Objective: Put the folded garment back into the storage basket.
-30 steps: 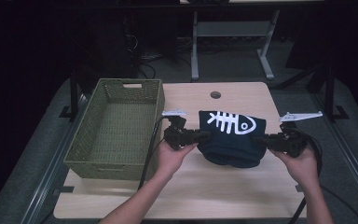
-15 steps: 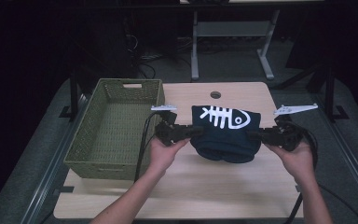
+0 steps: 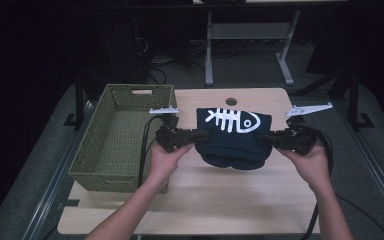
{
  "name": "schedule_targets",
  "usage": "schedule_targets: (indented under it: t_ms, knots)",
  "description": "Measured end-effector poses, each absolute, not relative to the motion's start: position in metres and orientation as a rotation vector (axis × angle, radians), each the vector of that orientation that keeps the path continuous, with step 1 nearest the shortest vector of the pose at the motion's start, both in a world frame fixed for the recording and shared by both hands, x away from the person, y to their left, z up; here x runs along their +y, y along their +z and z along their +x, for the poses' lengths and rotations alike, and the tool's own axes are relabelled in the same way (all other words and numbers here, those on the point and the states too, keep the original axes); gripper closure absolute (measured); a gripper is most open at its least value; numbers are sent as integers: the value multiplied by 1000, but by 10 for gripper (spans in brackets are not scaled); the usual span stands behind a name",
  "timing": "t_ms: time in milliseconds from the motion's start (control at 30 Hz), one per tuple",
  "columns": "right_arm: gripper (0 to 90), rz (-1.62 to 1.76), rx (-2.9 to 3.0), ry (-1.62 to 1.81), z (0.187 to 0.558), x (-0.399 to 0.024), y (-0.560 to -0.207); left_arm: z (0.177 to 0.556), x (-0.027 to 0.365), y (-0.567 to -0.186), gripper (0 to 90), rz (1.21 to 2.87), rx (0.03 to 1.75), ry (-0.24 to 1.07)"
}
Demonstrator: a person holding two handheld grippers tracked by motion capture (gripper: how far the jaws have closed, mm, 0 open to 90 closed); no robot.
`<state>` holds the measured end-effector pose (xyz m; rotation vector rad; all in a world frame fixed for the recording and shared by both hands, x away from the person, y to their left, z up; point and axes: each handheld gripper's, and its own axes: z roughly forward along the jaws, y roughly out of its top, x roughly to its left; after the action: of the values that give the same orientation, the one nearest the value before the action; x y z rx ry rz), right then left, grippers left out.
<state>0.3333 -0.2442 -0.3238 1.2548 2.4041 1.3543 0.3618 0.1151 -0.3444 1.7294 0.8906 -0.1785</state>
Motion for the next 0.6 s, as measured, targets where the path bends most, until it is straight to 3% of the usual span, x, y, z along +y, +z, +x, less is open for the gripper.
schedule_targets:
  t_ms: [600]
  knots:
    - [703, 1184, 2425, 1369, 342, -215, -305, 366, 148, -331, 682, 1693, 902, -199]
